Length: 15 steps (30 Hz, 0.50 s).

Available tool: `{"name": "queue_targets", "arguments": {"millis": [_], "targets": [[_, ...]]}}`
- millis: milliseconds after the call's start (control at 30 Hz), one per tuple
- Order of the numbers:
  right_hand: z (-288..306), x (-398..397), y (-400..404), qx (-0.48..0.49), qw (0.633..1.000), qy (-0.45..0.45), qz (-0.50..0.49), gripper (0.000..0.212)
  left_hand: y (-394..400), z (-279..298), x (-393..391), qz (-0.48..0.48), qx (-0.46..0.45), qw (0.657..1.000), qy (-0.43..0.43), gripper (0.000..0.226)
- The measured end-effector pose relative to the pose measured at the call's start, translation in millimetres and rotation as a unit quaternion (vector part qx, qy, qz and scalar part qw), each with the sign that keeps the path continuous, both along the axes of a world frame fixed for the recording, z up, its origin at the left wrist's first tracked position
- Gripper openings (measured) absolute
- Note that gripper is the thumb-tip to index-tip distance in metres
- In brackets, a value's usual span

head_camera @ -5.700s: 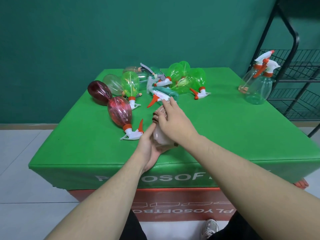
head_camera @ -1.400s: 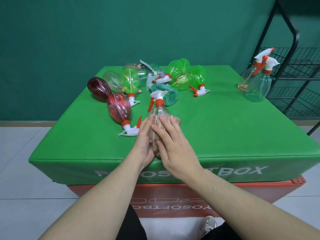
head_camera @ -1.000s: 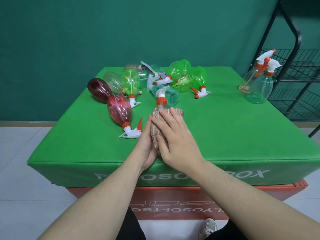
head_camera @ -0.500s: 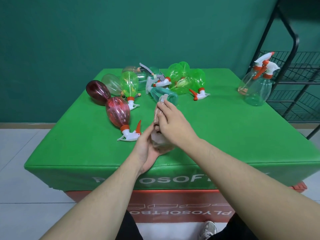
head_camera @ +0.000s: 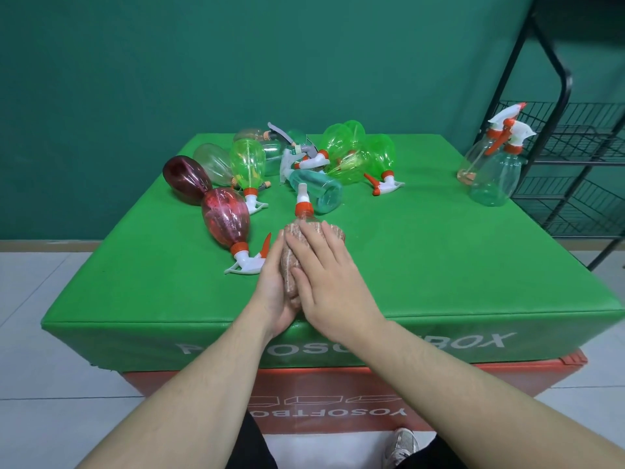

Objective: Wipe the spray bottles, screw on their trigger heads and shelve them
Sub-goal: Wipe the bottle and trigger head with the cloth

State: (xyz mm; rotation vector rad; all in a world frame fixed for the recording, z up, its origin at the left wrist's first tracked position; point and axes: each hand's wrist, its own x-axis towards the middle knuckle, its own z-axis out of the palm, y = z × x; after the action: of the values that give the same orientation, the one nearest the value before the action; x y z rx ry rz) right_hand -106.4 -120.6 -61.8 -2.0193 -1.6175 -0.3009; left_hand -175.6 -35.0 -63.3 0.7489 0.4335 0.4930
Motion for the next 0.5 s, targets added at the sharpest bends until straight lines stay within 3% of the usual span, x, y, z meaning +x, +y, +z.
{"name": "queue_targets", "arguments": {"millis": [133,300,500], "targets": [[-14.7,-0.4,-15.3,0.022,0.999,-0.007,0.027,0.051,0.6,-1.0,0.0,0.015,0.015,1.0,0.015,0.057],[-20.0,-1.6,-23.3,0.034,0.999,0.009,0.035,0.052,2.2,-4.2,1.3,0.024,0.006,1.0,0.011,0.083],[-9.3,4.1,-13.6,0.047,0.99,0.13,0.023,0.055,2.5,-3.5,0.3,0.008,0.035,0.999,0.018,0.058]]}}
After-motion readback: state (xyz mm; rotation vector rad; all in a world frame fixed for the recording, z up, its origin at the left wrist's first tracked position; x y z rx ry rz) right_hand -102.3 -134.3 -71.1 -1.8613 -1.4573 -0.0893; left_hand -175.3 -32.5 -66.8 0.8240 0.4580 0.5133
